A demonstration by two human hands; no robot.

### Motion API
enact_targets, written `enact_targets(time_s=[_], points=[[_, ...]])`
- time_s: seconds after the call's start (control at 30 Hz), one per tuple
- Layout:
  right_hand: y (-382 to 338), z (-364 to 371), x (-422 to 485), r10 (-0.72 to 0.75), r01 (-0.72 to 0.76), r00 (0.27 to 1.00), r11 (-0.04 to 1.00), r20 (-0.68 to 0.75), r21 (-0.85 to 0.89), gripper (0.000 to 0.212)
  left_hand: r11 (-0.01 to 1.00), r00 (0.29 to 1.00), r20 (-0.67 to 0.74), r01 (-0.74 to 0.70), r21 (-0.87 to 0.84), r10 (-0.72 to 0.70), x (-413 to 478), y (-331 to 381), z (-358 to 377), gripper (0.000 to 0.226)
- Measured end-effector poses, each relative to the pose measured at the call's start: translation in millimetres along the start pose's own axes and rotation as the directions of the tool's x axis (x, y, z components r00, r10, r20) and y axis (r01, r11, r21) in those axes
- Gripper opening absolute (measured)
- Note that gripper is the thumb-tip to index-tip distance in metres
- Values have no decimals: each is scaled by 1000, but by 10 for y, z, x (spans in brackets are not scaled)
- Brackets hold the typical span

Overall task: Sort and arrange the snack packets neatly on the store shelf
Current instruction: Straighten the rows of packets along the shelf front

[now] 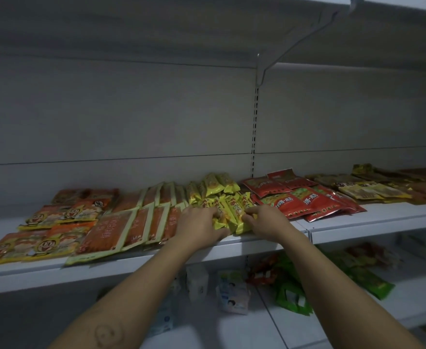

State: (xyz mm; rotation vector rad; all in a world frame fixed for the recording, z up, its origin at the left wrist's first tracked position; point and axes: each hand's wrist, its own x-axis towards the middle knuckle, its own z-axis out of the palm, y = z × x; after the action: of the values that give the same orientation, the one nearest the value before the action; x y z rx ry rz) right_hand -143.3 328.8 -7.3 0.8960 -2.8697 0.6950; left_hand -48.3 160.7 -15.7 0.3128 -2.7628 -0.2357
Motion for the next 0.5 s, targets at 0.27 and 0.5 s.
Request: enact_targets(time_s=[0.27, 0.5], points=[[44, 33, 50, -9, 8, 1000, 1000, -16, -14, 43, 1000, 1000, -9, -12, 11, 12, 44, 0, 40, 50], [-51, -51, 32, 5, -14, 998, 991, -66, -134, 57, 997, 997, 59, -46, 65, 42, -11, -134, -196, 75]])
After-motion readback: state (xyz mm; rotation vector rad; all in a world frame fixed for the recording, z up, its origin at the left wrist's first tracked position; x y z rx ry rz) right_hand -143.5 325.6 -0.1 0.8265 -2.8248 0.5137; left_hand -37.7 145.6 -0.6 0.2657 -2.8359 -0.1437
